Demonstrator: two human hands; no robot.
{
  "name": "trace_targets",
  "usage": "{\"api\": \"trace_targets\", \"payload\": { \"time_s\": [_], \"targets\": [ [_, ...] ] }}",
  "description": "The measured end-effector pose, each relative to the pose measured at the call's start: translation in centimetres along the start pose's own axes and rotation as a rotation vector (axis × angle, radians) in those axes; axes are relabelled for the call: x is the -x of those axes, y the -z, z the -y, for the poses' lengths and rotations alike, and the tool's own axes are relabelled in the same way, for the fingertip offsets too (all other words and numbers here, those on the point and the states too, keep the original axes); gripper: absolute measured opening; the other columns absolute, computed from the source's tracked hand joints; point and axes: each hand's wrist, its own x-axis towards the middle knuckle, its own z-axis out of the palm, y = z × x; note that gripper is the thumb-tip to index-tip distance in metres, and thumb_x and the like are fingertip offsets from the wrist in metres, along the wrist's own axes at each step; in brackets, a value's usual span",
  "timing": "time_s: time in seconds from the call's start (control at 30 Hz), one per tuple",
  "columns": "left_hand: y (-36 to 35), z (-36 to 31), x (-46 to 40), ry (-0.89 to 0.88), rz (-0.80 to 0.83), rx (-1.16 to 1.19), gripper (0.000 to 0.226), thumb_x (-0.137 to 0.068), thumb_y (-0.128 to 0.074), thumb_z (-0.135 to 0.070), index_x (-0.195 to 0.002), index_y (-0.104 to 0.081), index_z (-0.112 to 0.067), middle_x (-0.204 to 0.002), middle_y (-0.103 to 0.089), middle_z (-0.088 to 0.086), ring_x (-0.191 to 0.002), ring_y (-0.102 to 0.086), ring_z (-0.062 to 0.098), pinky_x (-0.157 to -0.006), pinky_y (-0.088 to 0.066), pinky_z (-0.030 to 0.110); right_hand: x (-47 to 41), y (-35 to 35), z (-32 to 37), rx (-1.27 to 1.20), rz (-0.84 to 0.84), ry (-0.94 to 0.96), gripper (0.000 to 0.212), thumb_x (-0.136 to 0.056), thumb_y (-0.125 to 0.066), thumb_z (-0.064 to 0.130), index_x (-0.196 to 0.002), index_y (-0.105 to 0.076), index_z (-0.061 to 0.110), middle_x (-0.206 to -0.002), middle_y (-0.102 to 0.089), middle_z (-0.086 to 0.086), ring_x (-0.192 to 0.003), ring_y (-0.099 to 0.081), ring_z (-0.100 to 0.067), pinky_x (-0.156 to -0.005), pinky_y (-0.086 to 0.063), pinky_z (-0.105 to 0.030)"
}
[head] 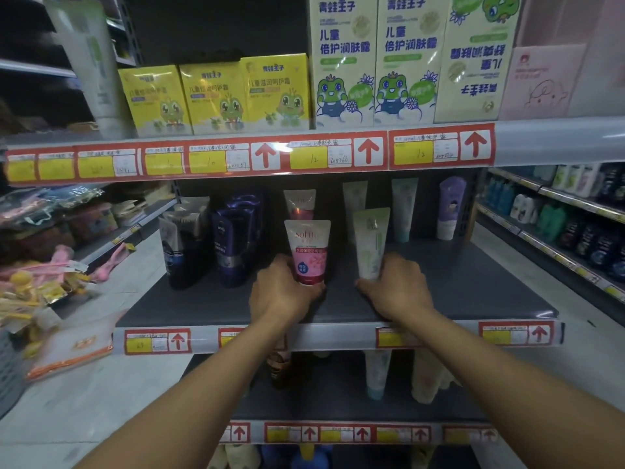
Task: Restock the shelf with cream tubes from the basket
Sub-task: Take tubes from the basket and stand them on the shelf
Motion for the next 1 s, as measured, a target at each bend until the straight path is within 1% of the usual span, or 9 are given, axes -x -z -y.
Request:
{"api": "trace_targets", "payload": {
  "time_s": [0.07, 0.17, 0.3, 0.4, 0.53, 0.63, 0.77, 0.93, 1.0],
  "targets": [
    [-0.2, 0.0, -1.3, 0.005, 0.001, -0.023, 0.061, -0.073, -0.089, -0.054, -0.121, -0.063, -0.026, -0.111, -0.074, -0.001, -0.101, -0.072, 0.024, -0.085, -0.061, 0.042, -1.3, -0.3, 0.2, -0.005, 0.013, -0.005, 0.058, -0.083, -0.082, 0.046, -0.129, -0.063, 0.017, -0.128, -0.068, -0.011, -0.116, -0.066, -0.034, -0.076, -0.047, -0.033],
    [-0.6, 0.1, -3.1, 0.006, 0.007, -0.033, 0.061, -0.072, -0.089, -0.056, -0.118, -0.064, -0.026, -0.111, -0.074, 0.001, -0.102, -0.072, 0.025, -0.087, -0.061, 0.044, -3.1, -0.7, 0.3, -0.017, 0.016, 0.000, 0.053, -0.083, -0.083, 0.042, -0.127, -0.066, 0.017, -0.127, -0.069, -0.011, -0.116, -0.066, -0.034, -0.075, -0.045, -0.031],
    [-1.4, 0.5, -5.4, -0.022, -0.004, -0.026, 0.065, -0.072, -0.091, -0.050, -0.124, -0.065, -0.023, -0.118, -0.074, 0.005, -0.109, -0.072, 0.029, -0.092, -0.060, 0.046, -5.5, -1.7, 0.1, -0.029, 0.003, 0.008, 0.055, -0.082, -0.082, 0.043, -0.125, -0.064, 0.014, -0.122, -0.069, -0.015, -0.113, -0.067, -0.039, -0.075, -0.047, -0.033],
    [-2.0, 1.0, -7.0, -0.048, -0.011, -0.020, 0.068, -0.071, -0.091, -0.051, -0.127, -0.064, -0.023, -0.120, -0.074, 0.007, -0.111, -0.072, 0.030, -0.093, -0.060, 0.046, -7.1, -2.5, 0.1, -0.023, -0.002, 0.004, 0.059, -0.085, -0.080, 0.043, -0.129, -0.060, 0.010, -0.126, -0.065, -0.016, -0.115, -0.065, -0.039, -0.077, -0.049, -0.036],
    [-2.8, 1.2, -9.0, -0.056, -0.041, -0.041, 0.074, -0.069, -0.091, -0.052, -0.132, -0.064, -0.022, -0.124, -0.074, 0.009, -0.115, -0.071, 0.033, -0.093, -0.060, 0.045, -9.0, -3.4, 0.3, -0.013, -0.011, -0.017, 0.065, -0.085, -0.079, 0.050, -0.131, -0.056, 0.011, -0.127, -0.063, -0.016, -0.115, -0.064, -0.040, -0.074, -0.046, -0.035],
    [-3.3, 1.4, -10.2, -0.044, -0.066, -0.045, 0.075, -0.065, -0.089, -0.055, -0.128, -0.066, -0.022, -0.123, -0.074, 0.009, -0.115, -0.071, 0.034, -0.091, -0.060, 0.042, -10.2, -4.1, 0.3, -0.024, -0.021, -0.022, 0.067, -0.085, -0.079, 0.055, -0.131, -0.055, 0.013, -0.129, -0.064, -0.014, -0.116, -0.064, -0.038, -0.075, -0.047, -0.035],
    [-3.9, 1.4, -11.5, -0.022, -0.059, -0.036, 0.072, -0.066, -0.090, -0.054, -0.126, -0.069, -0.021, -0.121, -0.075, 0.009, -0.113, -0.071, 0.033, -0.089, -0.060, 0.041, -11.4, -4.4, 0.6, -0.038, -0.015, -0.031, 0.078, -0.081, -0.081, 0.061, -0.135, -0.054, 0.012, -0.131, -0.063, -0.013, -0.118, -0.063, -0.037, -0.082, -0.053, -0.038],
    [-4.4, 1.6, -11.9, -0.019, -0.078, -0.008, 0.065, -0.072, -0.087, -0.053, -0.124, -0.069, -0.020, -0.122, -0.075, 0.011, -0.114, -0.071, 0.035, -0.091, -0.059, 0.040, -11.9, -4.6, 0.6, -0.056, -0.008, -0.024, 0.077, -0.082, -0.084, 0.050, -0.139, -0.053, 0.010, -0.136, -0.061, -0.015, -0.123, -0.061, -0.037, -0.090, -0.056, -0.041],
    [-4.6, 1.7, -11.9, -0.009, -0.076, 0.004, 0.065, -0.071, -0.083, -0.057, -0.124, -0.068, -0.022, -0.121, -0.075, 0.010, -0.113, -0.071, 0.035, -0.091, -0.060, 0.040, -11.8, -4.8, 0.4, -0.070, -0.018, -0.007, 0.074, -0.083, -0.083, 0.046, -0.138, -0.052, 0.008, -0.138, -0.060, -0.016, -0.126, -0.060, -0.038, -0.093, -0.057, -0.044]
  ]
}}
